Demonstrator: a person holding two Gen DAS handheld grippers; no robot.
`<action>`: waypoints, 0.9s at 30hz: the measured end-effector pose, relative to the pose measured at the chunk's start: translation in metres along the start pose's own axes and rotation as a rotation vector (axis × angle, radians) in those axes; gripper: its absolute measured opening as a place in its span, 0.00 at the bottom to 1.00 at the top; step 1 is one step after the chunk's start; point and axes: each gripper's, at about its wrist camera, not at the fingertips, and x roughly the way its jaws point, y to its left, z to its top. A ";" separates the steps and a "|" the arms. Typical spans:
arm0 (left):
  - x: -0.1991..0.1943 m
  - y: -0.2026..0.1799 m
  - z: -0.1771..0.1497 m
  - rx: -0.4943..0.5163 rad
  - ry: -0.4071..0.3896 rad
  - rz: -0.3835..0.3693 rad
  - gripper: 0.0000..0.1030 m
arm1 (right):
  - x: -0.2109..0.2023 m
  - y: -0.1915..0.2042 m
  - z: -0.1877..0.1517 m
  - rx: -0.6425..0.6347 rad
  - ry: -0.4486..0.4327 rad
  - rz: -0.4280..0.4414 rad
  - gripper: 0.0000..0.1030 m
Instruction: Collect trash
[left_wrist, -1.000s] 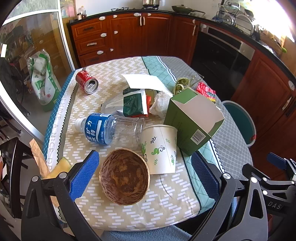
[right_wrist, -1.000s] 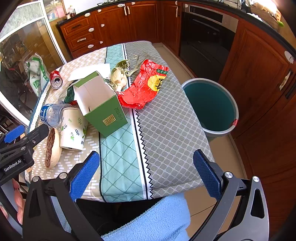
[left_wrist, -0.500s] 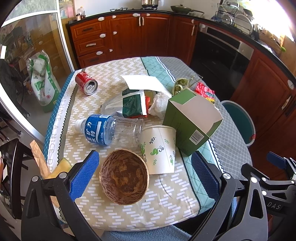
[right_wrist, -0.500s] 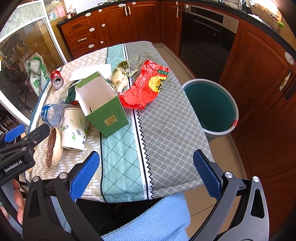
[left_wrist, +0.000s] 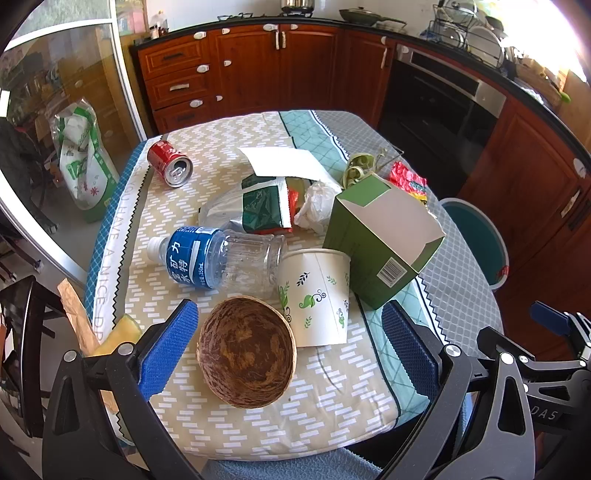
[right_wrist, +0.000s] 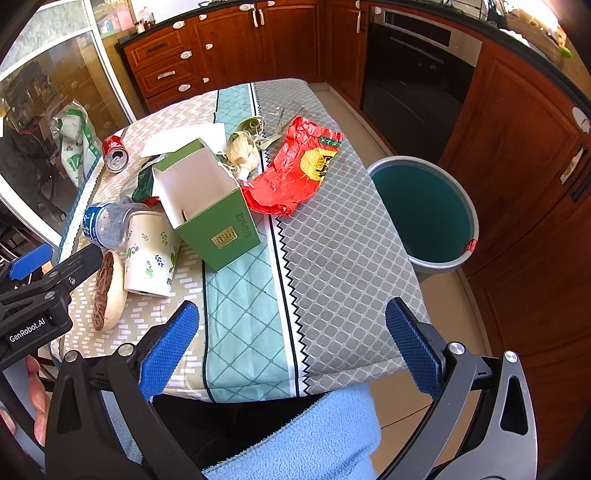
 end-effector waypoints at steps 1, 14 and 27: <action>0.000 0.000 0.000 0.001 0.001 -0.001 0.96 | 0.001 0.000 0.000 -0.002 0.002 0.002 0.94; 0.001 -0.001 0.000 0.002 0.001 -0.002 0.96 | 0.001 0.001 0.001 -0.004 0.012 0.006 0.94; 0.001 0.002 0.003 -0.008 0.020 -0.022 0.96 | 0.002 0.007 0.004 -0.020 0.033 0.013 0.94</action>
